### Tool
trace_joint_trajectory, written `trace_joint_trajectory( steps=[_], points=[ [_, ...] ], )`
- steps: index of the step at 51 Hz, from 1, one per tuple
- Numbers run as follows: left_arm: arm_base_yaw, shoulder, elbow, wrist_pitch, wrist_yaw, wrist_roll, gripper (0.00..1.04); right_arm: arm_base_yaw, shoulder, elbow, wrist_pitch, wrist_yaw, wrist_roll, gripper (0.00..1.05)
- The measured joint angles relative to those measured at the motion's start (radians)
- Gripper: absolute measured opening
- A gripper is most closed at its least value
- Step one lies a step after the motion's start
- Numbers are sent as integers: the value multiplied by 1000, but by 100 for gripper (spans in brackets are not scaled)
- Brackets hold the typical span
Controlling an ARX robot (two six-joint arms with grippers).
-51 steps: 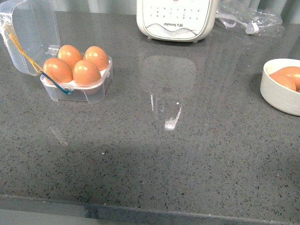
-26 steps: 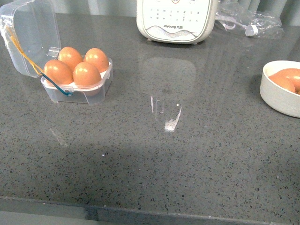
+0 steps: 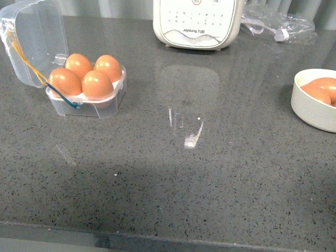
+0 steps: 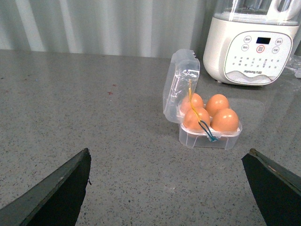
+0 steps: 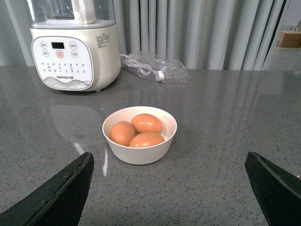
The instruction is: Put egg into box
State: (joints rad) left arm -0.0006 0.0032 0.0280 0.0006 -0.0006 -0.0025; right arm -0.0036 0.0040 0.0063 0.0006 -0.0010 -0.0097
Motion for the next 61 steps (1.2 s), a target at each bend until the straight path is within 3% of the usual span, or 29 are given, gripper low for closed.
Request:
trace_joint_trajectory(
  steps=[14, 16, 19, 26, 44, 61],
  points=[
    [-4, 11, 5, -15, -14, 3, 98, 0, 0, 0, 0, 0, 0, 97],
    [-27, 98, 71, -197, -97, 16, 98, 0, 0, 0, 0, 0, 0, 97],
    [-38, 222, 147, -365, -147, 26, 98, 0, 0, 0, 0, 0, 0, 97],
    [-40, 323, 195, -497, -155, 29, 98, 0, 0, 0, 0, 0, 0, 97],
    [62, 394, 270, -362, -77, 51, 98, 0, 0, 0, 0, 0, 0, 97],
    [172, 674, 332, -58, 38, 93, 98, 0, 0, 0, 0, 0, 0, 97]
  ],
)
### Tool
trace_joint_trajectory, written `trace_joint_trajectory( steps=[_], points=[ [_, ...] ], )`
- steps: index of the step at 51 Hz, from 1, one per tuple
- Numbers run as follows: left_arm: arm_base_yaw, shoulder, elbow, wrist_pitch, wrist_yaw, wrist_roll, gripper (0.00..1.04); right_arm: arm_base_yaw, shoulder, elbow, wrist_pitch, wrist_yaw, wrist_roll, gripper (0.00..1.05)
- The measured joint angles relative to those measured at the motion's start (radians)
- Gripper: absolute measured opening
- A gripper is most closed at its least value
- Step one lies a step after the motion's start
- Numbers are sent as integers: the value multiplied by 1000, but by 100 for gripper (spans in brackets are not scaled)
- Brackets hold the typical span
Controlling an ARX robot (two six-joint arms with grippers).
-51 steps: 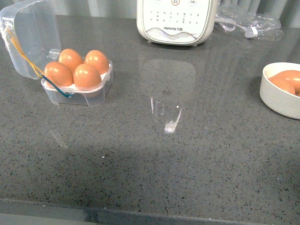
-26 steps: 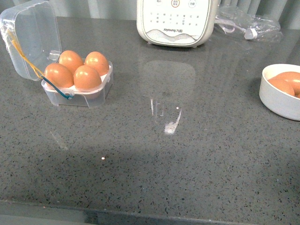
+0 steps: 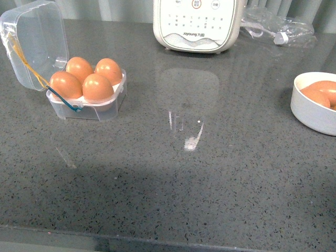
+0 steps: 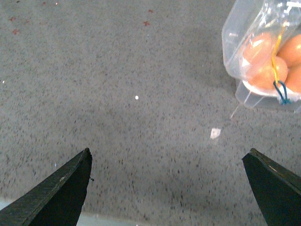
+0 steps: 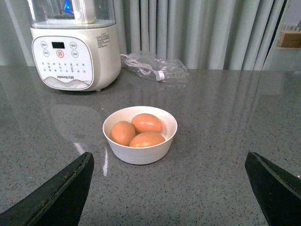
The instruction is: Put egg into box
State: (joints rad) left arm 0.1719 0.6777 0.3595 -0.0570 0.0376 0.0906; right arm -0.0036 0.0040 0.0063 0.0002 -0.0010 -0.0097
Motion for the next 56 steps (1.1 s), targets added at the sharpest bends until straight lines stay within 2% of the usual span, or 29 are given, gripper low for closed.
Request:
trace_joint_trajectory(
  steps=[9, 20, 28, 56],
  points=[
    [24, 250, 82, 194, -8, 41, 98, 0, 0, 0, 0, 0, 0, 97],
    [60, 524, 201, 329, -4, 48, 98, 0, 0, 0, 0, 0, 0, 97],
    [67, 688, 310, 336, 46, 13, 98, 0, 0, 0, 0, 0, 0, 97],
    [-47, 893, 459, 428, 43, -56, 98, 0, 0, 0, 0, 0, 0, 97]
  ],
)
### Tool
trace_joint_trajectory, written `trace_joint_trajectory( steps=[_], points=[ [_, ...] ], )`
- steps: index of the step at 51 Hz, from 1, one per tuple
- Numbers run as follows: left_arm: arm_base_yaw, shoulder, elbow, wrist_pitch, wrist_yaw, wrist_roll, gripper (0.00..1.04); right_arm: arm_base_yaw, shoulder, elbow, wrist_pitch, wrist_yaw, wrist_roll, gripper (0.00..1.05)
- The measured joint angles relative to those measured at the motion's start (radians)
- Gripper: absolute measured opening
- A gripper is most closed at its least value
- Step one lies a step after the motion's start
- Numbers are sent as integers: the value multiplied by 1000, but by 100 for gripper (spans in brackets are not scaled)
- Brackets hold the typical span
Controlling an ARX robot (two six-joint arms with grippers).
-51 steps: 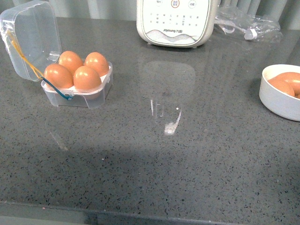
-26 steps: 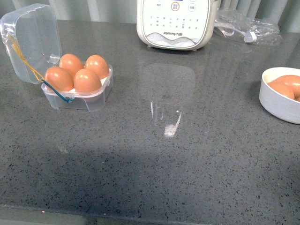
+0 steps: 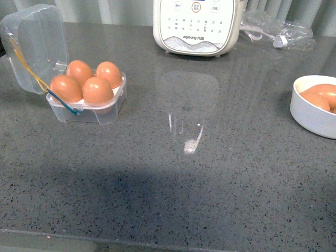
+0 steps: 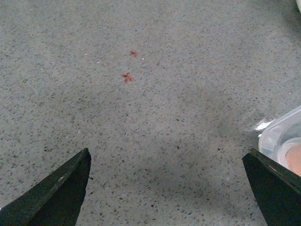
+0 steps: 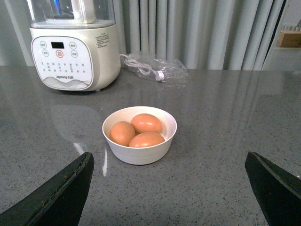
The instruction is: Put egg into box
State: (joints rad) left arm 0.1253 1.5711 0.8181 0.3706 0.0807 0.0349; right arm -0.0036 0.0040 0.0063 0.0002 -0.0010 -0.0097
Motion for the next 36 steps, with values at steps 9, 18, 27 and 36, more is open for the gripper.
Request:
trace_joint_trajectory(
  steps=[9, 18, 27, 36],
  points=[
    [-61, -29, 1, 16, 2, -45, 98, 0, 0, 0, 0, 0, 0, 97],
    [-183, -130, -29, 19, 2, -74, 98, 0, 0, 0, 0, 0, 0, 97],
    [-287, -197, -77, -29, 3, -51, 98, 0, 0, 0, 0, 0, 0, 97],
    [-349, -278, -130, -111, 27, 24, 98, 0, 0, 0, 0, 0, 0, 97]
  ],
)
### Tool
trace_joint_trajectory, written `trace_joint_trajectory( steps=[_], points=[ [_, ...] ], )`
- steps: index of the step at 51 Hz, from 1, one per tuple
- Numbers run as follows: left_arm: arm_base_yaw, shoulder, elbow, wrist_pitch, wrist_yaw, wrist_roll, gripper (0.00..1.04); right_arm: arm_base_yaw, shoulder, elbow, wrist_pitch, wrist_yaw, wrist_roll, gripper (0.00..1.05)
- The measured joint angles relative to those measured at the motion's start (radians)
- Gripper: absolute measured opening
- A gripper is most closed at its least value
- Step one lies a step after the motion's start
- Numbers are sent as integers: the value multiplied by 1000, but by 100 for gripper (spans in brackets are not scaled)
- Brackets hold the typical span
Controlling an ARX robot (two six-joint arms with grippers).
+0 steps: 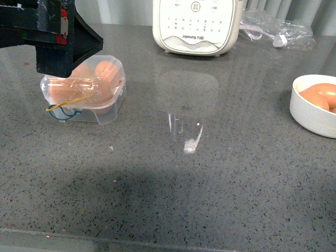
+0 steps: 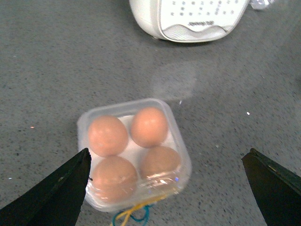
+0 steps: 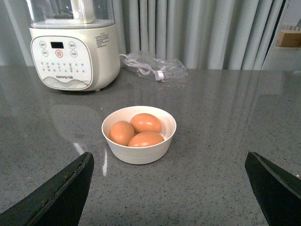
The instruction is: Put egg into box
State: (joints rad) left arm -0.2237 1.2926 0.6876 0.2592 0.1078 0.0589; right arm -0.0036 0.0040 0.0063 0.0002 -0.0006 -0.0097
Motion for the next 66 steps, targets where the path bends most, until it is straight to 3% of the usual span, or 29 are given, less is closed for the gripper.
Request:
trace_joint_trajectory(
  steps=[10, 29, 51, 53, 55, 59, 66],
  points=[
    [41, -51, 8, -38, 10, 11, 98, 0, 0, 0, 0, 0, 0, 97],
    [259, -244, 35, -167, 118, 8, 98, 0, 0, 0, 0, 0, 0, 97],
    [589, -533, -85, -390, 426, 193, 98, 0, 0, 0, 0, 0, 0, 97],
    [592, -547, -117, -325, 386, 166, 94, 0, 0, 0, 0, 0, 0, 97],
    [585, -578, -200, -163, 282, 108, 85, 0, 0, 0, 0, 0, 0, 97],
    [553, -623, -298, -16, 210, 28, 73, 0, 0, 0, 0, 0, 0, 97],
    [479, -708, -399, 37, 136, -35, 48, 0, 0, 0, 0, 0, 0, 97]
  ],
)
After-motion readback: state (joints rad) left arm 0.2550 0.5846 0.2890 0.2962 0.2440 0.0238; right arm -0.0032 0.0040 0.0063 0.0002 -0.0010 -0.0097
